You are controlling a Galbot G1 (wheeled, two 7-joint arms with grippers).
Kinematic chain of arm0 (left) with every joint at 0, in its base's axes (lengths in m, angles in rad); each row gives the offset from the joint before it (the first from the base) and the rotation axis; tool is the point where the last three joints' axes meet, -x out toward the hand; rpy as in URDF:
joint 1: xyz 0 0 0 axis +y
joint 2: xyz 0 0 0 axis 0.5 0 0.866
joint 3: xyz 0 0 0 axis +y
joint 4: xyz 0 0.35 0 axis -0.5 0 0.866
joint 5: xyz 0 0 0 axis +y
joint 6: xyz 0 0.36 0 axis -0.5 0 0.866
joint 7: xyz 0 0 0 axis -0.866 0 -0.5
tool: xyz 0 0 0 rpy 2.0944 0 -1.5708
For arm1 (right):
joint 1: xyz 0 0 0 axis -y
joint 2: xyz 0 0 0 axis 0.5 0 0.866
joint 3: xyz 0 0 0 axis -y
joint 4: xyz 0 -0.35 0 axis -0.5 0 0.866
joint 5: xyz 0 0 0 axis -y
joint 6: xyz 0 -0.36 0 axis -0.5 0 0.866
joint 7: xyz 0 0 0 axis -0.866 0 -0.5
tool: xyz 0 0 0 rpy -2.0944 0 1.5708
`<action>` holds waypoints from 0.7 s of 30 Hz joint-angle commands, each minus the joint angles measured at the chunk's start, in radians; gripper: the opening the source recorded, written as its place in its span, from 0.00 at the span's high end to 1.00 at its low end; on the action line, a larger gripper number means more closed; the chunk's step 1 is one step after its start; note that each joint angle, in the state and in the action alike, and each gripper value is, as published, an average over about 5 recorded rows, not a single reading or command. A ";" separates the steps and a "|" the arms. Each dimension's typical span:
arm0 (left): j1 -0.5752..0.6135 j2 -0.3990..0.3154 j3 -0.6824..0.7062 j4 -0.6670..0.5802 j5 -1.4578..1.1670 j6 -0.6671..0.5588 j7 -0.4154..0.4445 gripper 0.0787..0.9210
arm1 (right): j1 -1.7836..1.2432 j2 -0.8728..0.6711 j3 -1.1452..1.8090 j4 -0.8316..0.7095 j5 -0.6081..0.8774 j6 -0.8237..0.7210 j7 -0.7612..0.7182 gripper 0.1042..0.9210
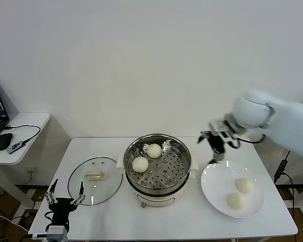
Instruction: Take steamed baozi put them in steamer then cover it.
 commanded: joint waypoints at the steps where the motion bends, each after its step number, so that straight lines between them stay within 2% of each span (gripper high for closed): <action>1: -0.002 0.001 0.005 0.014 0.003 0.001 0.000 0.12 | -0.506 -0.359 0.348 0.080 -0.229 0.107 -0.026 0.12; 5: -0.002 -0.001 0.010 0.022 0.007 0.000 0.000 0.12 | -0.743 -0.369 0.535 0.073 -0.271 0.109 -0.011 0.12; 21: 0.009 -0.012 -0.001 0.032 0.016 0.000 0.001 0.12 | -0.945 -0.199 0.608 -0.052 -0.383 0.099 0.080 0.12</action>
